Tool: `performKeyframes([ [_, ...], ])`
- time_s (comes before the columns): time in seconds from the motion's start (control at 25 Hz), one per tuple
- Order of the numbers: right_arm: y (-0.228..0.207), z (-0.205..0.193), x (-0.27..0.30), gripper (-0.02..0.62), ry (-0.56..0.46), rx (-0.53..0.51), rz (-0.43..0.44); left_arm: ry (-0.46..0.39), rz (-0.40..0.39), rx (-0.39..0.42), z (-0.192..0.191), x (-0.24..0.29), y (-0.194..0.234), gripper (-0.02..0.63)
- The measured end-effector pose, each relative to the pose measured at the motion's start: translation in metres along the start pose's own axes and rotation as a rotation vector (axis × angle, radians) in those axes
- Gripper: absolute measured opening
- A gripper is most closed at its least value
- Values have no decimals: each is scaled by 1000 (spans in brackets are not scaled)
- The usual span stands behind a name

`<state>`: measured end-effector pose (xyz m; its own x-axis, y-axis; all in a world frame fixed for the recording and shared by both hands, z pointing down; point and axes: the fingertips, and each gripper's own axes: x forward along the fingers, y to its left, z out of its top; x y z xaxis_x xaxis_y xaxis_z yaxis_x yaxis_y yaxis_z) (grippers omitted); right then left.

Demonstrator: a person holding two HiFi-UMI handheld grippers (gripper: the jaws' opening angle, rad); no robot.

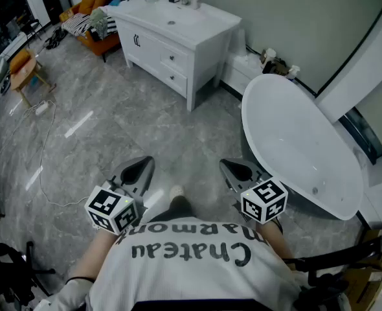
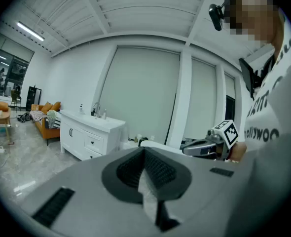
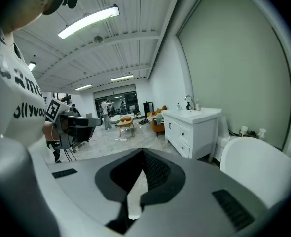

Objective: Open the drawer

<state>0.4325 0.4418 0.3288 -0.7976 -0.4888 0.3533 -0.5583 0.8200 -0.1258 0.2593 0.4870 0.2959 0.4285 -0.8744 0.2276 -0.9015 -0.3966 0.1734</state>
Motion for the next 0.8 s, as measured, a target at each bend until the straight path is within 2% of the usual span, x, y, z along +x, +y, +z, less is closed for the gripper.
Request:
performKeyframes([
  [0.32,10,-2,-3,11,-8,32,19,15,7,2,-7,-13,-2,8],
  [0.4,11,-8,0,11,0,80,26,21,11,-35,-14,-17,1,8],
  [0.52,16,-15,3,11,-9,181,47,9,4,-137,-24,-24,13,8],
  [0.6,18,-17,2,11,-14,222,54,-23,-51,-197,-23,-21,15,8],
  [0.64,16,-18,2,11,-11,234,50,-34,-86,-202,-20,-17,14,8],
  [0.72,8,-20,4,11,-5,254,29,-34,-133,-145,-17,-4,16,8],
  [0.8,-4,-17,11,11,-14,286,11,-20,-145,-76,-13,10,26,8],
])
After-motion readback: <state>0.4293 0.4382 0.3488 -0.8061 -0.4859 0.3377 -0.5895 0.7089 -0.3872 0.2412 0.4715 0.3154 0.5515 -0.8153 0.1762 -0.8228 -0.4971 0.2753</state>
